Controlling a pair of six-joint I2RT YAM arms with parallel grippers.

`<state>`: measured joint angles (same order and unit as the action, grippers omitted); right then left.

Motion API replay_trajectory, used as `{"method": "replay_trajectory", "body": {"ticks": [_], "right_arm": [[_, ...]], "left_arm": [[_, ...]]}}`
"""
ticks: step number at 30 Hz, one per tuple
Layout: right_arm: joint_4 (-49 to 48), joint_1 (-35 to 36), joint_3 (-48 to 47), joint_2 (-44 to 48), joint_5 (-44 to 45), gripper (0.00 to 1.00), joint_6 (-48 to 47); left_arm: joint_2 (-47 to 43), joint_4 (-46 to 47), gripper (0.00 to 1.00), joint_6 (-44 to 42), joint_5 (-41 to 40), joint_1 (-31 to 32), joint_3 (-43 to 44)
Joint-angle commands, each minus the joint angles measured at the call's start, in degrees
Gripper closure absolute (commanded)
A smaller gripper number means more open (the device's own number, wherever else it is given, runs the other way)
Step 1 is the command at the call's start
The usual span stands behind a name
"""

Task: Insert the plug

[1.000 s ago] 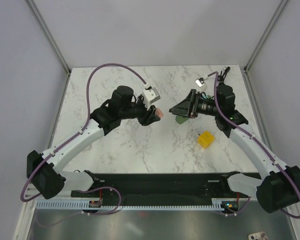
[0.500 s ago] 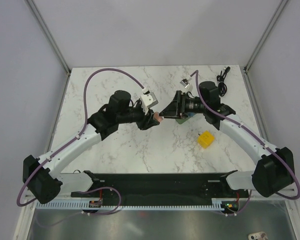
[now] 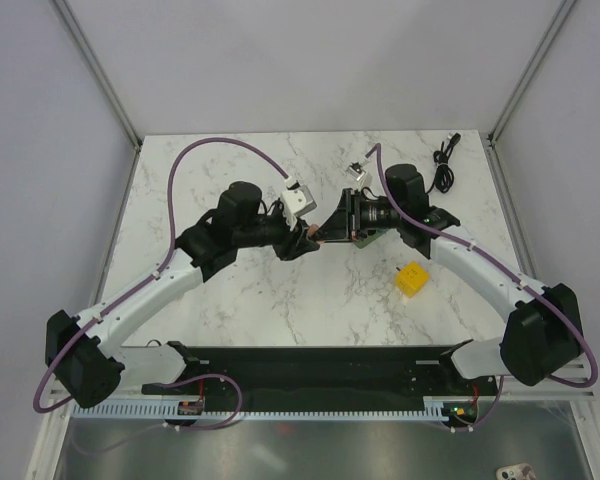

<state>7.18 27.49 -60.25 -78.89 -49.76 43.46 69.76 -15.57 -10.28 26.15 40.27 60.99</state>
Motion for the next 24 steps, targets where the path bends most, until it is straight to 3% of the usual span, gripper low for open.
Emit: {"method": "replay_trajectory", "body": {"ticks": [1,2,3,5,6,13,18,22,24], "right_arm": [[-5.4,0.1,0.1,0.1,-3.0,0.9,0.2],[-6.4,0.1,0.6,0.3,-3.8,0.99,0.6],[-6.8,0.2,0.7,0.8,-3.9,1.0,0.7],[-8.2,0.1,1.2,1.3,-3.9,1.0,0.8],[-8.4,0.0,1.3,1.7,-3.8,1.0,0.7],[-8.7,-0.9,1.4,3.6,1.8,1.0,1.1],[-8.8,-7.0,3.6,5.6,4.1,1.0,1.6],[-8.7,-11.4,5.0,6.8,2.8,1.0,1.9],[-8.6,-12.5,5.2,7.7,2.6,1.0,1.8]], "left_arm": [[-0.6,3.4,0.81,1.8,1.8,0.2,1.0],[-0.7,3.3,0.7,2.0,1.7,0.2,1.1],[-0.8,3.3,0.51,2.5,1.4,0.2,1.1],[-1.1,3.3,0.35,3.8,-0.3,0.2,1.1],[-1.1,3.3,0.01,4.4,-2.7,0.2,1.1],[-1.1,1.9,0.0,11.9,-7.8,0.2,2.3],[0.1,-1.0,0.0,19.7,-21.8,-0.4,4.0],[3.1,-6.7,0.0,29.1,-21.4,-6.2,8.5],[3.8,-8.2,0.0,33.5,-16.4,-10.1,9.3]]}}
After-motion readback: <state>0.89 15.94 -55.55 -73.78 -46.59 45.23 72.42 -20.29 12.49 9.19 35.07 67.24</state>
